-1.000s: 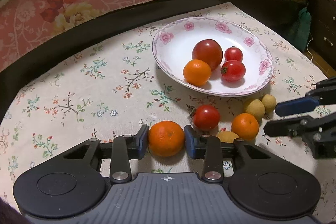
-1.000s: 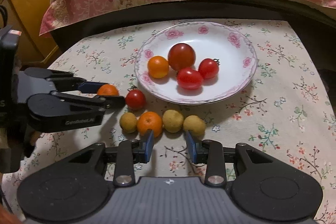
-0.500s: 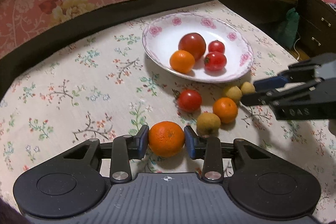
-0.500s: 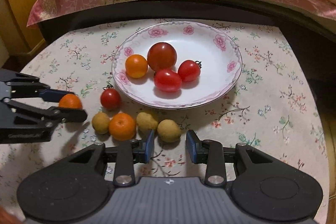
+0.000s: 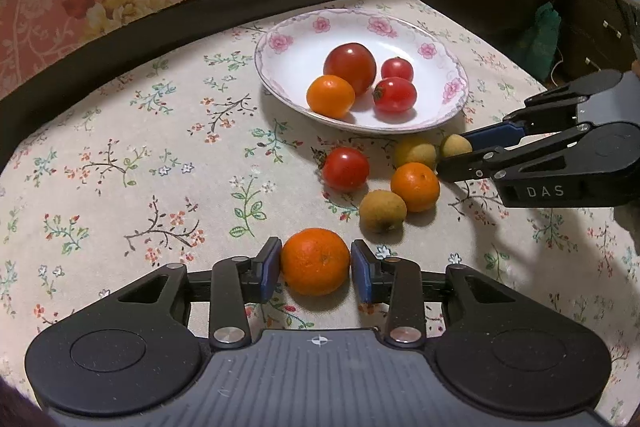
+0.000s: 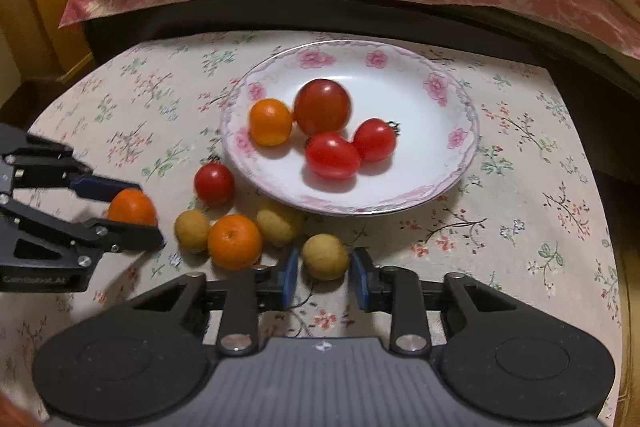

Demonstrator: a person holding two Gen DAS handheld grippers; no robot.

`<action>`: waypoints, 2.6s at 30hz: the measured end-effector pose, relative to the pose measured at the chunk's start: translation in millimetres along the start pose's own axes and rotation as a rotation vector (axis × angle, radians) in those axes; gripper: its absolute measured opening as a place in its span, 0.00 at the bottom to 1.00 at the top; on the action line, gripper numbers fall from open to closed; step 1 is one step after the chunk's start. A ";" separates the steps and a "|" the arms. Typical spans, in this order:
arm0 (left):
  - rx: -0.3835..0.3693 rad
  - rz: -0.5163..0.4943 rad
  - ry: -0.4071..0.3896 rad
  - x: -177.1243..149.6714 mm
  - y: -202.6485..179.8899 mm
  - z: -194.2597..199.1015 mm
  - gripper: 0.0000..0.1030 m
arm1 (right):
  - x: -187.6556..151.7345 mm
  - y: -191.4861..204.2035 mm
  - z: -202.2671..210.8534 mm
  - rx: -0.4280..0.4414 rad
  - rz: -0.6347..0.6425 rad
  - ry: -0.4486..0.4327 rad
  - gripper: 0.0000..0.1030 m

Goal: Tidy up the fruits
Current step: 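Grasp an orange tangerine with the left tool while the right tool reaches toward the small fruits, then grasp a small yellow round fruit with the right tool while the left tool holds the tangerine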

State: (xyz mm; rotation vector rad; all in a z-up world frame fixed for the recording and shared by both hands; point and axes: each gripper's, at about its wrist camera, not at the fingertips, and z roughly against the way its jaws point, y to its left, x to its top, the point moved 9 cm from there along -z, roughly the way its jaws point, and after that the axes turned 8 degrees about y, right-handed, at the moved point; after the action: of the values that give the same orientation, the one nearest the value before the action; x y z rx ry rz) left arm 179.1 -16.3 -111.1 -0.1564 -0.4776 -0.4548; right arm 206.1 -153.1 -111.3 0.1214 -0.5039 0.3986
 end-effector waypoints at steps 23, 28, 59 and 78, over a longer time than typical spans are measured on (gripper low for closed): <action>0.002 -0.041 -0.006 -6.4 -6.8 0.9 0.57 | -0.5 4.3 5.6 0.010 0.033 -0.037 0.37; -0.004 -0.042 -0.004 -7.0 -7.1 1.4 0.57 | 2.9 4.1 -3.1 0.000 0.044 -0.037 0.37; 0.003 -0.084 0.013 -12.9 -21.7 5.5 0.55 | -25.1 33.3 10.7 0.065 0.111 0.038 0.25; 0.014 -0.056 0.017 -15.9 -18.7 7.8 0.43 | -26.8 29.7 12.2 0.046 0.103 0.029 0.28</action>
State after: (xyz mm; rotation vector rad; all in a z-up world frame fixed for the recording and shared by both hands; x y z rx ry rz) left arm 154.8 -24.9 -111.0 -0.1262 -0.4693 -0.5068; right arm 167.3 -137.7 -113.4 0.1344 -0.4739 0.5118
